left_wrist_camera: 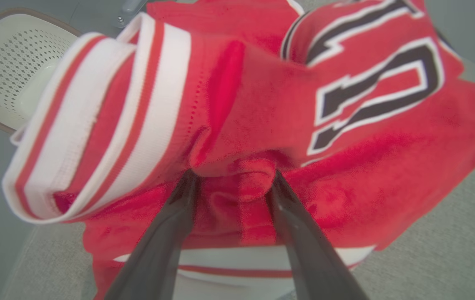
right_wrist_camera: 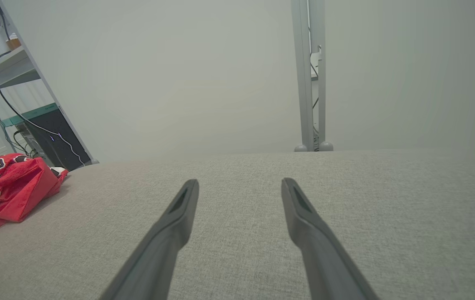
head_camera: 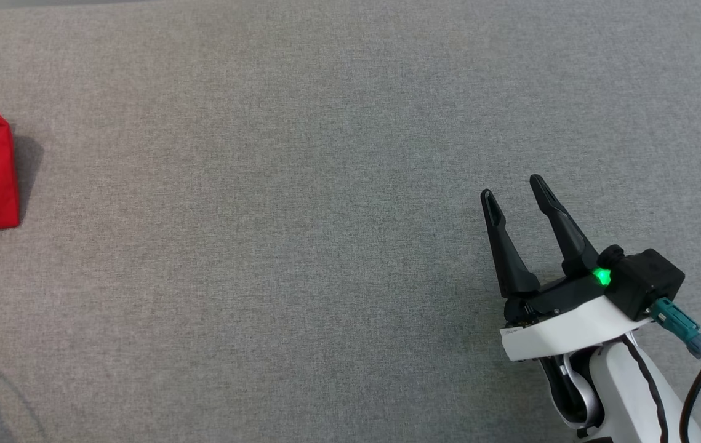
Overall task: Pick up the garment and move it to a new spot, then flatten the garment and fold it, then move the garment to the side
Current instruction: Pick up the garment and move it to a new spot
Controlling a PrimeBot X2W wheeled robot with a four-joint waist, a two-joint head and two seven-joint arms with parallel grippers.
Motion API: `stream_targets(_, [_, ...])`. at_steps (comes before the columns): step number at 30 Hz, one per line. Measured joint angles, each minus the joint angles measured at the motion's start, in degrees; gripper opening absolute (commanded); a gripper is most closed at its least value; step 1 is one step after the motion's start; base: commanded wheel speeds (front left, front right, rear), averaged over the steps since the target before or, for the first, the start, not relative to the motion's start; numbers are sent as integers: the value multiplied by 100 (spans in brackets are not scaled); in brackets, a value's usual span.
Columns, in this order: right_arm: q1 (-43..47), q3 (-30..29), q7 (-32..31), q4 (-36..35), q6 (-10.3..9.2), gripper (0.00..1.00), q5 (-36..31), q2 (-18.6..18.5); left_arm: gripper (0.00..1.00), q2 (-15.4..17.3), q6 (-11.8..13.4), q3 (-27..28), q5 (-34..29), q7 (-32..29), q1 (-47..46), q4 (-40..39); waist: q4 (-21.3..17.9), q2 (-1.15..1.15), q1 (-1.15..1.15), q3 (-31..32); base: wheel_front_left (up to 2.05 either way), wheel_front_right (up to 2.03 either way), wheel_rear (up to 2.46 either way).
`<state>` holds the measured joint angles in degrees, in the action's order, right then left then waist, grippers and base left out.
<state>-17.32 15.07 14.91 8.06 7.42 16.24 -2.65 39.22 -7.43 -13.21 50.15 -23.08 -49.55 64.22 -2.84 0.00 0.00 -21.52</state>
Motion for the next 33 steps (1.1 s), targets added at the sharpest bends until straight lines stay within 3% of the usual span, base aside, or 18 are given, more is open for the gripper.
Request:
stream_targets(1, [0, 3, 0, 0, 0, 100, -1, 0, 0, 11, 0, -34, 29, 24, -1, -11, 6, 0, 0, -3, 0, 0, 0])
stream_targets(17, [-20, 51, -1, 140, 0, 100, -8, 1, 0, 170, 0, -854, 189, 537, -13, -152, 167, 0, 0, 244, 0, 0, 0])
stream_targets(33, [615, 37, 0, 296, 0, 100, 382, 3, 0, 168, 0, -2282, -65, 1203, -142, -1113, 137, 0, 0, 1472, 0, 0, 0])
